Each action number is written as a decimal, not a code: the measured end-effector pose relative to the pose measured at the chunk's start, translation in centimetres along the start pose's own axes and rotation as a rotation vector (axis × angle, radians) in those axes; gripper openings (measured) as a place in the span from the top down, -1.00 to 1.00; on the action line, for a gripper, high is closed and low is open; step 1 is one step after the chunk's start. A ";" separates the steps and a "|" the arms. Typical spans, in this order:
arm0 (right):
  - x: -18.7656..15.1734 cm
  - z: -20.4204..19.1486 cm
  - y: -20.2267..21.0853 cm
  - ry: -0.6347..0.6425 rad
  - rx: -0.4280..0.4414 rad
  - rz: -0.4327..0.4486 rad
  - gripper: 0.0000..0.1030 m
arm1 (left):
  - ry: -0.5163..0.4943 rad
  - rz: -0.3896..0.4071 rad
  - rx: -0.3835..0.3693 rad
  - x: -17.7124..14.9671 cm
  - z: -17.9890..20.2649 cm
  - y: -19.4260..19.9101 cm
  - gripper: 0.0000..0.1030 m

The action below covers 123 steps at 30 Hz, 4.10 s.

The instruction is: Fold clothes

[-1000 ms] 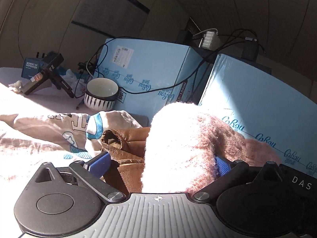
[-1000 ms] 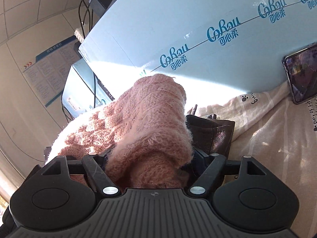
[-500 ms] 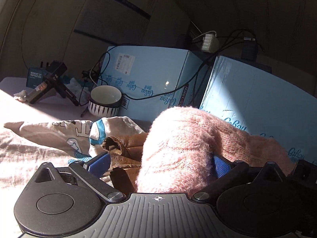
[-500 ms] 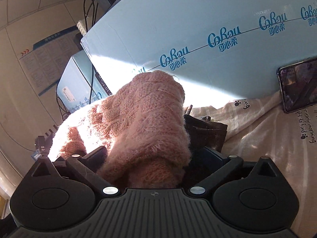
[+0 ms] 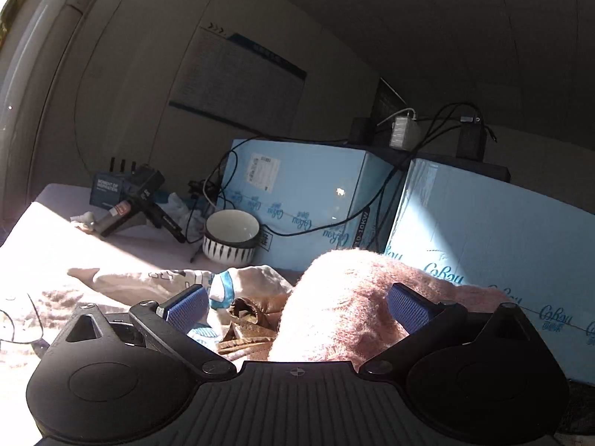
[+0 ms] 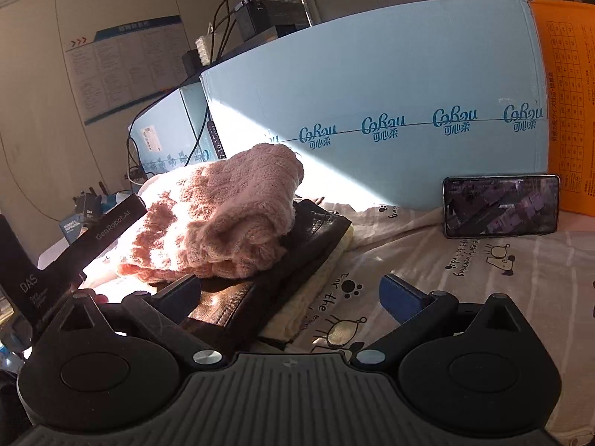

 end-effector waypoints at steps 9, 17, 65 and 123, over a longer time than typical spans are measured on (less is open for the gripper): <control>-0.1 3.9 -0.5 -0.089 0.153 -0.115 -1.00 | 0.010 -0.359 0.087 -1.6 3.1 2.5 -1.00; 0.2 2.6 1.8 0.020 0.139 -0.101 -1.00 | -0.075 -0.489 0.109 -2.0 5.2 6.7 -1.00; 0.1 3.1 1.4 0.127 0.013 0.032 -1.00 | 0.030 -0.242 0.310 -7.3 3.9 6.8 -1.00; -1.1 4.5 -1.2 0.060 0.043 0.011 -1.00 | -0.001 -0.169 0.270 -7.7 4.5 7.2 -1.00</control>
Point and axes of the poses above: each gripper's, at about its wrist camera, not at the fingertips, and y roughly against the way its jaws point, z to its right, x to its top, the point moved 3 cm from there along -y, roughly the way its jaws point, and after that the axes turned 15 degrees about -z, right-handed, at the moved point
